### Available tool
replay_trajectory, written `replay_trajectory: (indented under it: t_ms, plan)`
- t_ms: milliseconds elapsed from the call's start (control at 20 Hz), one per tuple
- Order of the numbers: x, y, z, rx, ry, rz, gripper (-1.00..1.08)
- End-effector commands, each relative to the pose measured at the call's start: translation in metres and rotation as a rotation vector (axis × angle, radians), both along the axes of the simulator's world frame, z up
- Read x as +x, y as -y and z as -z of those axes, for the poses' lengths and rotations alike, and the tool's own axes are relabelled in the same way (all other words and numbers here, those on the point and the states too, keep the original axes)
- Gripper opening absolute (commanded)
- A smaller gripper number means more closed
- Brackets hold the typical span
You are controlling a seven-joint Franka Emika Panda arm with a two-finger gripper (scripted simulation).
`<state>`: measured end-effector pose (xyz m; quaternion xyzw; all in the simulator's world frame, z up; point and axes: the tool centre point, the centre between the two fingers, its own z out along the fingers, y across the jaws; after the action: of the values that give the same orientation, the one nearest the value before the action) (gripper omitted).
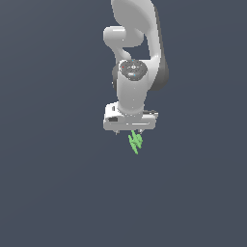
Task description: Pick up the object and move it to a goal position.
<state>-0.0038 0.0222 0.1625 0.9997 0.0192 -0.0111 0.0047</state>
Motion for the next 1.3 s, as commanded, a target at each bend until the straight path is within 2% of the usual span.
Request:
replay_trajectory:
  t_ms: [0,450,650,950,1250]
  plan:
    - [0.0,0.0,0.0,0.0,0.0,0.0,1.0]
    - [-0.003,0.02,0.007,0.007,-0.014,0.074,1.0]
    - [-0.003,0.02,0.007,0.007,-0.014,0.072,1.0]
    - [-0.007,0.009,0.019,0.006,-0.008,0.004,1.0]
    - [-0.017,-0.016,0.042,0.008,0.006,-0.142,1.0]
